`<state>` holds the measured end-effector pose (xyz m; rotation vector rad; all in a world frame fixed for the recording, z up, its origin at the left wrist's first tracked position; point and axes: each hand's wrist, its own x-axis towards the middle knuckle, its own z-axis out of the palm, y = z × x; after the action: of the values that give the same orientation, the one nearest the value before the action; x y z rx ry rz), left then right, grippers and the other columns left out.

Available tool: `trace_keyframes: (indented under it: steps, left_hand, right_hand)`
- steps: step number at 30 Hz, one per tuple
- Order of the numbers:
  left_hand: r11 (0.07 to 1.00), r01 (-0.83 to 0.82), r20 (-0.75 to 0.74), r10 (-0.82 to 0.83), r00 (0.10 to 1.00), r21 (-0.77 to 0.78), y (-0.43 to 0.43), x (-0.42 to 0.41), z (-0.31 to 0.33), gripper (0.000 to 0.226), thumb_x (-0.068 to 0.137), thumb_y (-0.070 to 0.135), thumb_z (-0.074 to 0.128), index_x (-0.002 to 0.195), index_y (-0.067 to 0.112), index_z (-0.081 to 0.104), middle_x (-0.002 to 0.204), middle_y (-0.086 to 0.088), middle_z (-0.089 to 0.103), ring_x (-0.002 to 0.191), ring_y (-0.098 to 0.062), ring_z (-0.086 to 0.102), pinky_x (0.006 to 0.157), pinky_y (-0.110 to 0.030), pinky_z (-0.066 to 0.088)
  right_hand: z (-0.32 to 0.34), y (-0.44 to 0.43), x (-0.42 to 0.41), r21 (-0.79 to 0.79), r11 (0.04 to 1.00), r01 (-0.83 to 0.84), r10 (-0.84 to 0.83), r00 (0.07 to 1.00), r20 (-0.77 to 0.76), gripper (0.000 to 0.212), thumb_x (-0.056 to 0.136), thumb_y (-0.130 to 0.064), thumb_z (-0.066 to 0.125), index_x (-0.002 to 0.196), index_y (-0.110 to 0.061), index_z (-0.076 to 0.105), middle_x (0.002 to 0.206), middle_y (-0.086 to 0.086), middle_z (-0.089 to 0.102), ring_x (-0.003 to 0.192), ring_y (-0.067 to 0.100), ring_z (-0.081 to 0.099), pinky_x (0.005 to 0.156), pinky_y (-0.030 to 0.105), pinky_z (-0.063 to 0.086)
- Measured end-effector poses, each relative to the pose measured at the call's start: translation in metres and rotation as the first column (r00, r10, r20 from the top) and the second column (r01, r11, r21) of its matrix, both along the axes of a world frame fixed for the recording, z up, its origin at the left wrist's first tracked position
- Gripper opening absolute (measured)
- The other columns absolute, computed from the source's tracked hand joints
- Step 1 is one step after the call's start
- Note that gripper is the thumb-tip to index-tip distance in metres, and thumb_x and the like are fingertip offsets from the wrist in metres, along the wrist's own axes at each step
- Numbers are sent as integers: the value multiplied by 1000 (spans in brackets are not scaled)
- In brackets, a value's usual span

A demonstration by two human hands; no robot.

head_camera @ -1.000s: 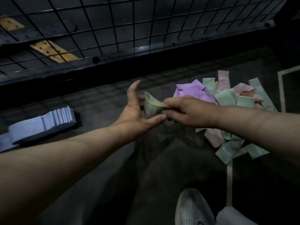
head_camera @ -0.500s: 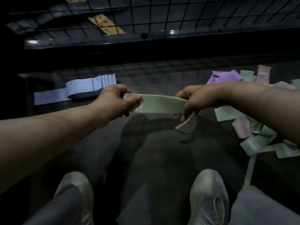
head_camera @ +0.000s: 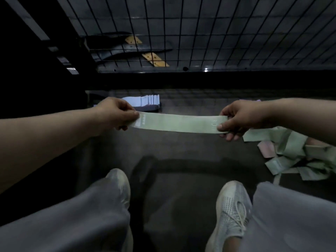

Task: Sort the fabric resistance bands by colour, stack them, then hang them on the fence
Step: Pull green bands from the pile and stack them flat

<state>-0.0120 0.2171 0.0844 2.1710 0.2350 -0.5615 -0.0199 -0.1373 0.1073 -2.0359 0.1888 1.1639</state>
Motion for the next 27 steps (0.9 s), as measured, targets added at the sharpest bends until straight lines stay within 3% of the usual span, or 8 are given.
trace_keyframes:
  steps: [2,7,12,14,17,20,27]
  left_hand:
    - [999,2,7,-2,1000,-44,0,-1,22,14,87,22,75,87,9,69,65,-4,62,47,-15,55,57,-31,47]
    - [990,117,38,-114,993,-78,-2,-11,72,9,91,16,69,95,8,68,74,-10,65,45,-11,58,40,-21,45]
    - [970,186,41,-182,982,-155,11,-24,101,10,89,12,71,98,6,70,86,-16,67,67,-23,61,60,-31,51]
    - [967,182,63,-173,983,-177,18,-29,106,9,88,10,72,96,6,71,83,-15,67,67,-24,59,61,-32,50]
    - [974,159,74,-149,986,-161,26,-35,100,8,88,11,72,96,8,71,84,-13,68,61,-18,60,52,-25,51]
    - [973,204,39,-201,979,-111,29,-39,89,8,91,8,68,99,9,69,81,-11,67,53,-17,58,41,-23,46]
    - [980,195,-98,-199,975,-48,23,-26,22,8,89,4,67,94,10,66,74,-14,67,52,-18,63,45,-26,50]
  right_hand:
    - [31,5,-4,-32,999,-14,15,999,34,21,94,-7,62,112,4,58,88,18,74,73,22,72,59,28,59]
    - [104,21,-26,-109,994,-27,42,990,133,16,98,-2,54,112,6,56,73,8,73,74,21,72,66,32,59]
    - [154,39,-70,-236,972,22,13,989,145,16,97,1,54,112,8,55,93,24,73,73,25,70,52,27,55]
    - [158,51,-82,-258,966,28,10,990,143,18,96,-2,57,110,10,57,89,22,73,72,23,71,53,28,54]
    - [150,68,-93,-241,964,112,-66,979,191,15,96,-4,59,105,7,58,78,14,73,63,17,70,56,28,53]
    - [124,77,-98,-166,963,210,-163,952,260,12,96,-5,59,105,2,58,84,16,74,62,15,68,50,24,47]
    - [17,55,-75,-123,948,294,-267,943,199,10,99,-14,55,98,-4,58,84,12,73,57,9,64,46,21,41]
